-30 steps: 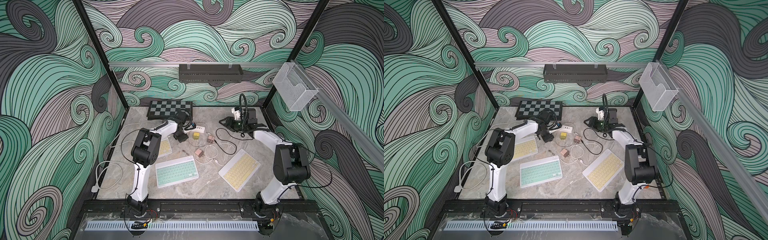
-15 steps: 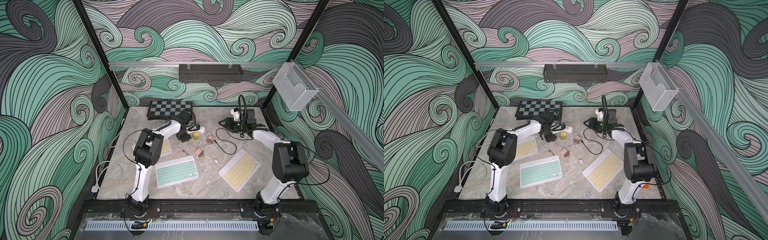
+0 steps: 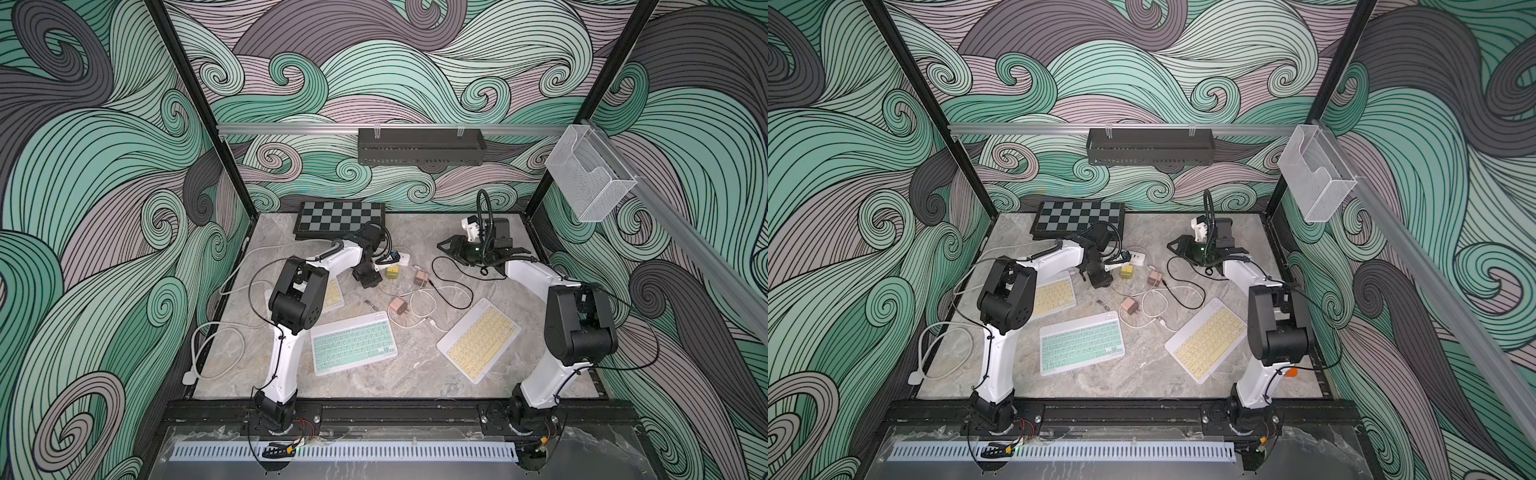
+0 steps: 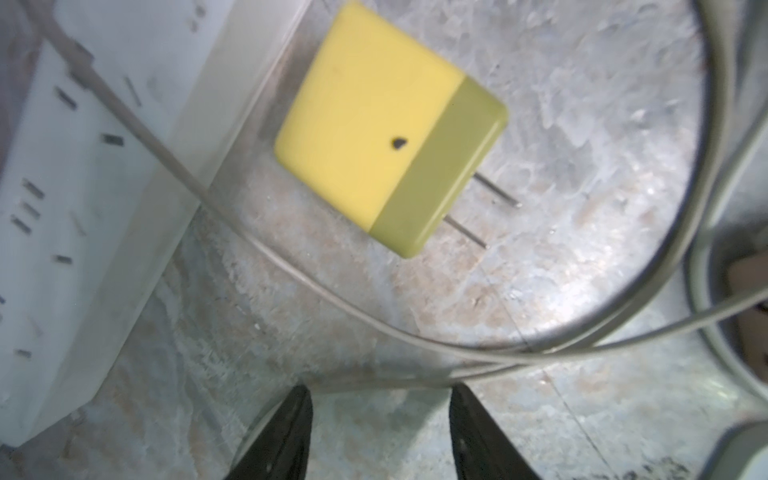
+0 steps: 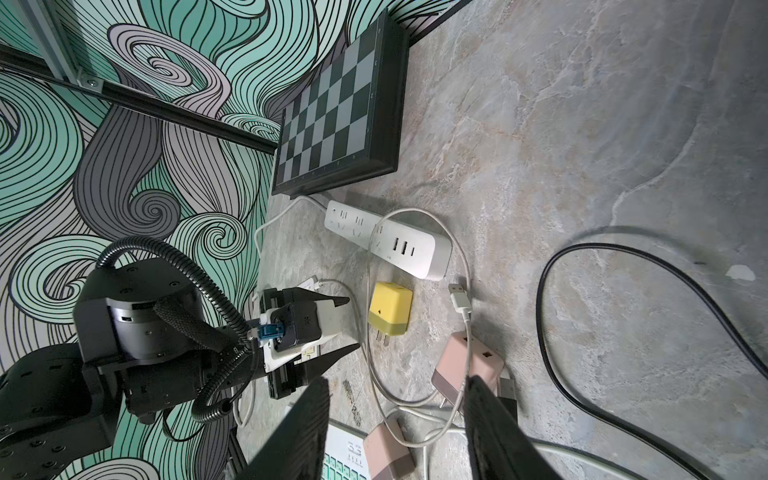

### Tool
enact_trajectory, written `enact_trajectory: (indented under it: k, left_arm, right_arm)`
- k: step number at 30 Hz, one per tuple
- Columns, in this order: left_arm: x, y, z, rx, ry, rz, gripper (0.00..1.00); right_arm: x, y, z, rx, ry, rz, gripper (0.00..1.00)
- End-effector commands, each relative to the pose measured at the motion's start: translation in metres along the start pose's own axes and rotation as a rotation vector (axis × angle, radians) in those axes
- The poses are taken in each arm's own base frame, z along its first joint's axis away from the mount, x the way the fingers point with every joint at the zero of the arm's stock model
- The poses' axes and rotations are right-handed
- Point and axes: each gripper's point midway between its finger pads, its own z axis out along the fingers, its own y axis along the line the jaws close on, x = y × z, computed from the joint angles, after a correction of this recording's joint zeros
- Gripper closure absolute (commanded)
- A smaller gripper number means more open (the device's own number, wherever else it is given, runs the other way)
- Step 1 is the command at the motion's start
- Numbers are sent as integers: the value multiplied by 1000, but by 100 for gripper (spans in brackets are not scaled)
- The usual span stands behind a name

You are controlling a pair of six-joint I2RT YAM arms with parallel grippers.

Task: Unplug the wireless keyboard
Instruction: Adjust the power cord at the center of the board.

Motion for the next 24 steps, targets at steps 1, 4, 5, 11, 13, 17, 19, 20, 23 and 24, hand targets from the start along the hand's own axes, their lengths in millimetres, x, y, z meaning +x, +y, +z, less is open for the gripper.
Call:
enact_trajectory:
  k: [1,4,5,11,13,17,19,20,23,24]
  left_arm:
    - [-10,0,-23,8,-49,-41,47]
    - [-21,5,-44,-4,-118,-167,47]
    - [-25,6,-52,-11,-143,-210,47]
    - [-30,11,-97,-13,-294,-853,46]
    - [-24,-3,-94,69,-316,-1122,44]
    - [-36,-24,-79,298,-411,-1452,43]
    - [-34,-24,-72,333,-448,-1603,47]
    - [-32,-21,-72,332,-478,-1657,48]
    - [-25,-13,-67,318,-531,-1814,48]
    - [-24,-11,-67,310,-544,-1841,48]
  right_arm:
    - [-6,5,-1,-22,-11,-5,47]
    - [-5,4,0,-19,-9,-7,46]
    - [-5,4,-1,-18,-10,-5,46]
    - [-5,4,-1,-16,-12,-9,46]
    - [-4,3,0,-16,-12,-6,46]
    - [-4,4,-1,-24,-10,-2,46]
    - [-4,5,-2,-25,-13,-5,46]
    - [-3,5,-2,-24,-13,-8,47]
    - [-3,6,-4,-21,-17,-11,46]
    - [-3,5,-4,-22,-15,-12,46]
